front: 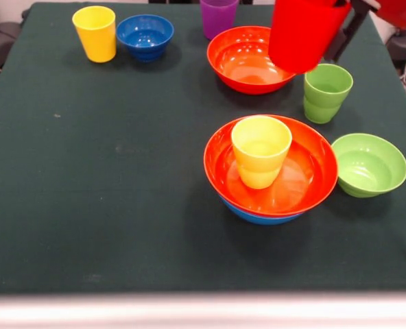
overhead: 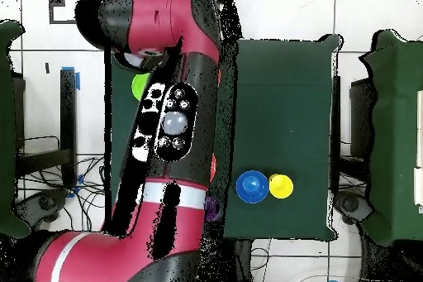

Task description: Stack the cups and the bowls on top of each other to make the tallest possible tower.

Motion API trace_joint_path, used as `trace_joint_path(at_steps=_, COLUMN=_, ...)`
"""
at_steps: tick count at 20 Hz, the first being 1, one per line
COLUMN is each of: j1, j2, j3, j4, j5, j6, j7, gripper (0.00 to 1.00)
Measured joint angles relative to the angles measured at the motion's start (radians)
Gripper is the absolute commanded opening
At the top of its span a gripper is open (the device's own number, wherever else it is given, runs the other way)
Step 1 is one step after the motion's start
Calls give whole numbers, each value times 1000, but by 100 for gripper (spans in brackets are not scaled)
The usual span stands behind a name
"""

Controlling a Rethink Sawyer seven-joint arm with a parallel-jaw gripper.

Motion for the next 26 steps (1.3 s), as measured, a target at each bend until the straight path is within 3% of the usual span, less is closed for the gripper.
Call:
trace_joint_path(at_steps=6, j1=-11, j2=86, j3=0, j4=-140, j5=-2, j6=14, j7=0, gripper=0)
trace_joint_path(at_steps=11, j1=-22, j2=134, j3=0, j4=-203, j5=-2, j6=14, j7=0, gripper=0)
trace_joint_path(at_steps=21, j1=-33, j2=151, j3=0, j4=-213, j5=-2, j6=13, j7=0, gripper=0)
trace_joint_path(at_steps=26, j1=-33, j2=126, j3=7, j4=-172, j5=-2, j6=6, j7=-1, gripper=0)
